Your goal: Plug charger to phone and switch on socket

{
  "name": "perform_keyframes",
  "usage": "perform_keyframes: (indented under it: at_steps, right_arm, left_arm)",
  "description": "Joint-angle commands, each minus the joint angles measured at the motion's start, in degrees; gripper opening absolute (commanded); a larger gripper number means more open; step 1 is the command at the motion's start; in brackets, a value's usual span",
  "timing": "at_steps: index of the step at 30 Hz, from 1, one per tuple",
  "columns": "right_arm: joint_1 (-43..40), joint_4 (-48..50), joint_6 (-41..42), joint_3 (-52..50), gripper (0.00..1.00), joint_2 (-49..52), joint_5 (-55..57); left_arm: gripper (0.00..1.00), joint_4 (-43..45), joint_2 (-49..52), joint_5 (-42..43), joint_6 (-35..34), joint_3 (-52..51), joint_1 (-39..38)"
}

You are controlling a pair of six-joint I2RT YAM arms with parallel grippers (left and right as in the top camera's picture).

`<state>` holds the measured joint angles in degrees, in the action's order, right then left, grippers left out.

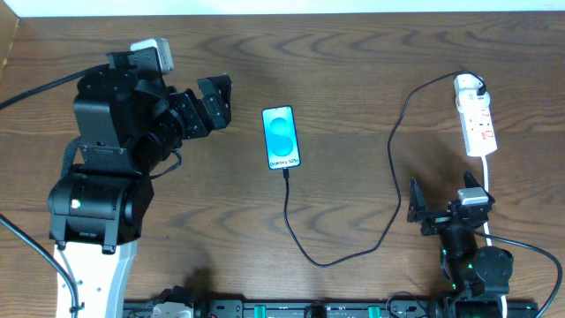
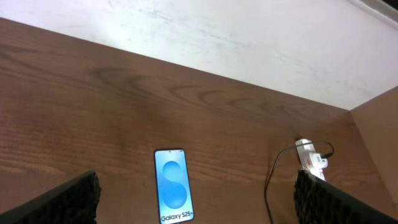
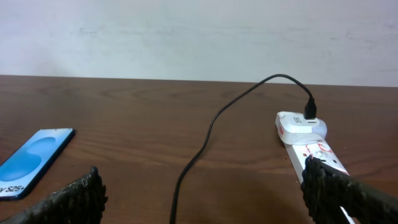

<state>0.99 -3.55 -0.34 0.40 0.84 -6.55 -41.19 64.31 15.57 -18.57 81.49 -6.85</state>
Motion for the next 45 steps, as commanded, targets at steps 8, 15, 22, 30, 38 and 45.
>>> perform_keyframes:
  at_steps: [8,15,22,30,38,45]
  right_arm:
    - [0.59,-0.31,-0.59,-0.09,0.99,-0.55,0.46]
    - [0.59,-0.31,-0.59,-0.09,0.99,-0.55,0.46]
    - [0.59,-0.31,-0.59,-0.09,0.99,-0.55,0.44]
    - [0.59,-0.31,-0.59,-0.09,0.99,-0.55,0.46]
    - [0.59,-0.31,-0.59,-0.09,0.99,-0.55,0.46]
    - [0.59,-0.31,-0.59,-0.09,0.99,-0.55,0.46]
  left_arm:
    - [0.99,0.00,0.11,0.24,0.57,0.00,0.04]
    - [0.99,0.00,0.11,0.24,0.57,0.00,0.04]
    - [0.99,0.00,0.11,0.26,0.57,0.00,0.04]
    - [0.99,-1.20,-0.02,-3.91,0.61,0.00,0.04]
    - [0.99,-0.11,-3.76,-5.84,9.42,-6.19,1.07]
    - [0.99,8.79,-12.68,-5.84,20.06,-18.21,1.11]
